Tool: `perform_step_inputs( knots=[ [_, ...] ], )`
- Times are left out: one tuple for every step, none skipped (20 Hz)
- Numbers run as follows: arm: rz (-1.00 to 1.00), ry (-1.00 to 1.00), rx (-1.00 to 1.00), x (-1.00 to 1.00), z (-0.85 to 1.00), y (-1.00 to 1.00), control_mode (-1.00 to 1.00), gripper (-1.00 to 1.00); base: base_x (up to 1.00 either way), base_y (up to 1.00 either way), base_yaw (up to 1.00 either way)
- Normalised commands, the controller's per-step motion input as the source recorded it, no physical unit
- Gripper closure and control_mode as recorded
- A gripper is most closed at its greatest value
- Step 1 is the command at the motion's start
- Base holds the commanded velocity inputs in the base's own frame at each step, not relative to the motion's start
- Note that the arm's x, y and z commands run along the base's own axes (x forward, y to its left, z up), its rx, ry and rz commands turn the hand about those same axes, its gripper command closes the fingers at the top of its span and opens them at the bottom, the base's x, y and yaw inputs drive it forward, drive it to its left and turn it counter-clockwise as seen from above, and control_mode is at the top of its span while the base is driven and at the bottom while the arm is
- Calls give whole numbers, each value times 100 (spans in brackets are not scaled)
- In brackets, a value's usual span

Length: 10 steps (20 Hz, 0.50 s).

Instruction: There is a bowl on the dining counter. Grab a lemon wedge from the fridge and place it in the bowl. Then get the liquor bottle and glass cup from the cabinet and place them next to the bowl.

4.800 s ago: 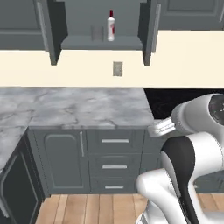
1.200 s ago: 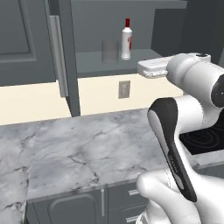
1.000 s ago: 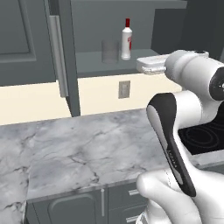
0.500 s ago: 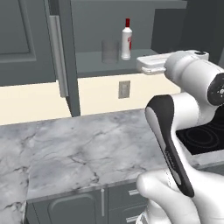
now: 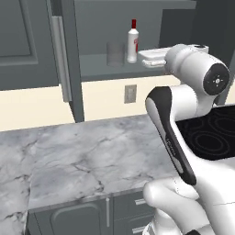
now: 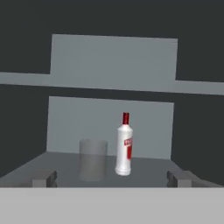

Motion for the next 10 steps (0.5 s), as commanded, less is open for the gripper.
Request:
perform_step_inputs(
  knots=[
    [0, 0, 0, 60, 18, 0, -100, -100, 0, 0, 0],
    [0, 0, 0, 57, 25, 0, -100, -100, 0, 0, 0],
    [0, 0, 0, 49, 25, 0, -100, -100, 0, 0, 0],
    [-4, 0, 0, 42, 21, 0, -100, -100, 0, 0, 0],
    [-4, 1, 0, 44, 17, 0, -100, -100, 0, 0, 0],
    [-3, 1, 0, 44, 15, 0, -100, -100, 0, 0, 0],
    [-4, 1, 0, 43, 17, -9, -100, -100, 0, 0, 0],
    [-5, 0, 0, 46, 14, 0, -100, -100, 0, 0, 0],
    [-6, 3, 0, 35, 13, -1, -100, -100, 0, 0, 0],
    [-5, 2, 0, 35, 19, -6, -100, -100, 0, 0, 0]
  ],
)
